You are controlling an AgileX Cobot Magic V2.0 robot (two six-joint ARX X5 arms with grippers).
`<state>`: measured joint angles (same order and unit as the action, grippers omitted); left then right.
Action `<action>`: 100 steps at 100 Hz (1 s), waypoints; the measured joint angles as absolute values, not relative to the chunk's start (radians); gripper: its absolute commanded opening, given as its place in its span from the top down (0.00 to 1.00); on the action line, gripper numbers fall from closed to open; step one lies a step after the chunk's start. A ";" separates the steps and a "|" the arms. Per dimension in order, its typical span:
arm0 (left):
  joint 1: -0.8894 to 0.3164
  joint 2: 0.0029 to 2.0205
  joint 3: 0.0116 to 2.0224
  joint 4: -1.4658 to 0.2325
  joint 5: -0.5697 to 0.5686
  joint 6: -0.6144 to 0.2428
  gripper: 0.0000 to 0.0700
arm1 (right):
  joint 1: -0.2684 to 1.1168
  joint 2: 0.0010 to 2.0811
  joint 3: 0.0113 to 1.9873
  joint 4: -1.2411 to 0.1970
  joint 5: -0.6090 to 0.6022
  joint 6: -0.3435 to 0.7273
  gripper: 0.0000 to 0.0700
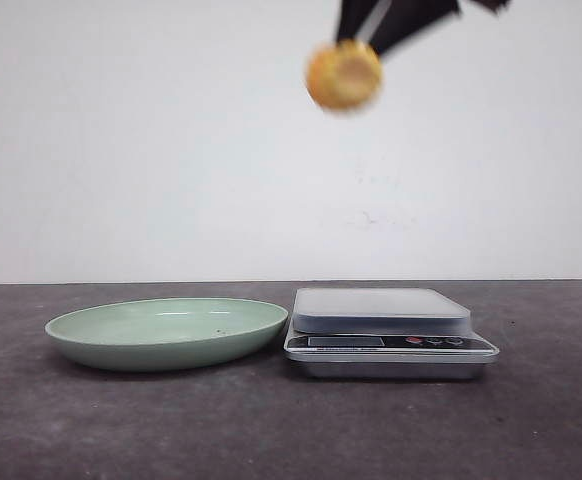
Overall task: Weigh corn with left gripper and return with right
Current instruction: 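Lift the corn with the right gripper and carry it to the plate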
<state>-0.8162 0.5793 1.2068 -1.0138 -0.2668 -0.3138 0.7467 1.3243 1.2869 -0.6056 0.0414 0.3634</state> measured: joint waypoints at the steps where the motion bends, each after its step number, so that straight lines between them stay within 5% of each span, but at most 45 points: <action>1: -0.816 0.579 1.207 -1.013 -0.267 -0.314 0.48 | 0.752 1.324 1.294 -0.609 0.041 0.363 1.00; 47: -0.816 0.579 1.207 -1.013 -0.267 -0.315 0.48 | 0.909 1.595 1.722 -0.670 0.143 0.336 1.00; 100: -0.816 0.579 1.207 -1.013 -0.287 -0.319 0.48 | 0.876 1.977 1.739 -0.627 0.078 0.349 1.00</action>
